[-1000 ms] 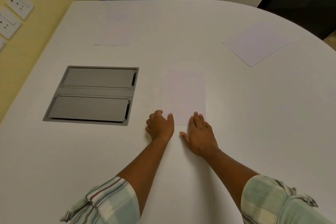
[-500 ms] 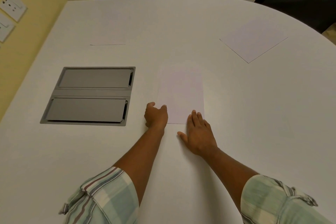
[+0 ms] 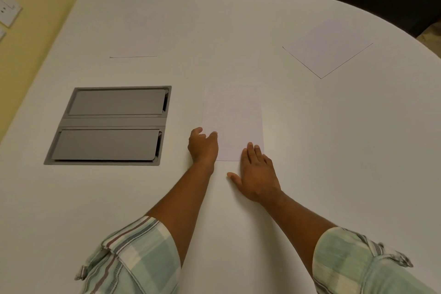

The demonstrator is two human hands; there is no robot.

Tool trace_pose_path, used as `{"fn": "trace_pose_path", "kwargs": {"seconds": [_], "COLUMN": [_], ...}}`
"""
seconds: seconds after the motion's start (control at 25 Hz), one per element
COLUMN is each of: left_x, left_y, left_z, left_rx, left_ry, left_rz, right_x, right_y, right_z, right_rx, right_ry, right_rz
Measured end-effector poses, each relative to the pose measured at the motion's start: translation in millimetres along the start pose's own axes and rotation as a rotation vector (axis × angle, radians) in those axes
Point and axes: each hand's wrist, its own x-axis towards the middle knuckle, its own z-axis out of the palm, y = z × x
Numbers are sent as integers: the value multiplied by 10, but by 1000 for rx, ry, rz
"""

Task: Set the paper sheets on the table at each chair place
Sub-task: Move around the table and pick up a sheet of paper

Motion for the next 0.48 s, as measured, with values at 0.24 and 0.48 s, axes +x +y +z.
{"fn": "trace_pose_path", "kwargs": {"seconds": [0.24,0.48], "left_x": [66,115], "left_y": [-62,-2], "left_z": [-68,-75], "left_rx": [278,20], "left_ry": [-67,-48], "left_rz": [78,-11], "right_x": [144,182], "right_y": [-109,-107], "right_z": [-117,-133], "right_rx": [-94,-157], "right_ry": [9,-9], "right_rz": [23,34]}}
